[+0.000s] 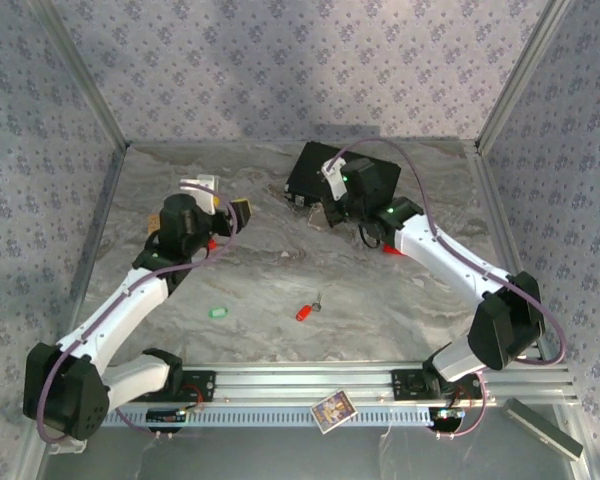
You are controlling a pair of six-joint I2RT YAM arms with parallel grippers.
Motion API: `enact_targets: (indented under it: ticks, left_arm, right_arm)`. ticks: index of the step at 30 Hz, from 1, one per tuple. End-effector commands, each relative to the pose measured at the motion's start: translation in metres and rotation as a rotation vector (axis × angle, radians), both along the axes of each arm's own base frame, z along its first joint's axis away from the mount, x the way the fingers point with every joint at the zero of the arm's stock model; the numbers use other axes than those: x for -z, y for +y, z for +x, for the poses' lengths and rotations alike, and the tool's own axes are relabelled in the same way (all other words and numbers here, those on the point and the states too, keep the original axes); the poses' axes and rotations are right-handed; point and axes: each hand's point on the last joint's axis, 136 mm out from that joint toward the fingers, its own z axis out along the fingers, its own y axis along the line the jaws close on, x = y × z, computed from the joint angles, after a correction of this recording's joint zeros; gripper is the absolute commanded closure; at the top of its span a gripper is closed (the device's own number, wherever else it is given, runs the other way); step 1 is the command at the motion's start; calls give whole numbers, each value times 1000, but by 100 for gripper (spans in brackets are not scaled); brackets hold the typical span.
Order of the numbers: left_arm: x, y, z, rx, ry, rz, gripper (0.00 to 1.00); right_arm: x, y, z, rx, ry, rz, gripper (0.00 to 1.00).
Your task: Put the keys on the keyring
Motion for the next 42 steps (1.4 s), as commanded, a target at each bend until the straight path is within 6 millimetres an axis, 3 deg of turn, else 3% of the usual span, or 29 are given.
enact_targets:
  ticks: [1,9,11,12,15,20,25,29,32,36,42]
  left_arm:
    - [-32,-7,8,119,-120,1,24]
    - [-29,-32,4,338,-198,97,23]
    - [-22,-36,5,359,-204,98,29]
    - [-21,-38,4,370,-210,92,30]
    - [-10,-44,-2,396,-225,103,38]
    - [11,-61,-24,473,-276,230,43]
    - [13,-73,-40,557,-299,228,45]
    - [29,-80,-49,633,-260,228,54]
    - [31,-92,-67,743,-287,206,53]
    - [43,-106,-95,883,-390,317,55]
    - [44,-104,-93,872,-394,355,59]
  right_arm:
    - [-35,23,3,-161,-126,114,100]
    - [-31,42,-1,-337,-165,152,100]
    - [-37,46,-4,-378,-204,170,100]
    - [-25,45,-8,-392,-186,175,100]
    - [-27,44,-10,-436,-180,272,100]
    - [-22,53,-28,-576,-197,318,100]
    - [-14,58,-49,-691,-217,305,100]
    - [-10,60,-65,-757,-294,289,100]
    - [-7,61,-75,-798,-318,265,100]
    - [-4,64,-85,-848,-321,248,100]
    - [3,69,-97,-910,-300,213,100]
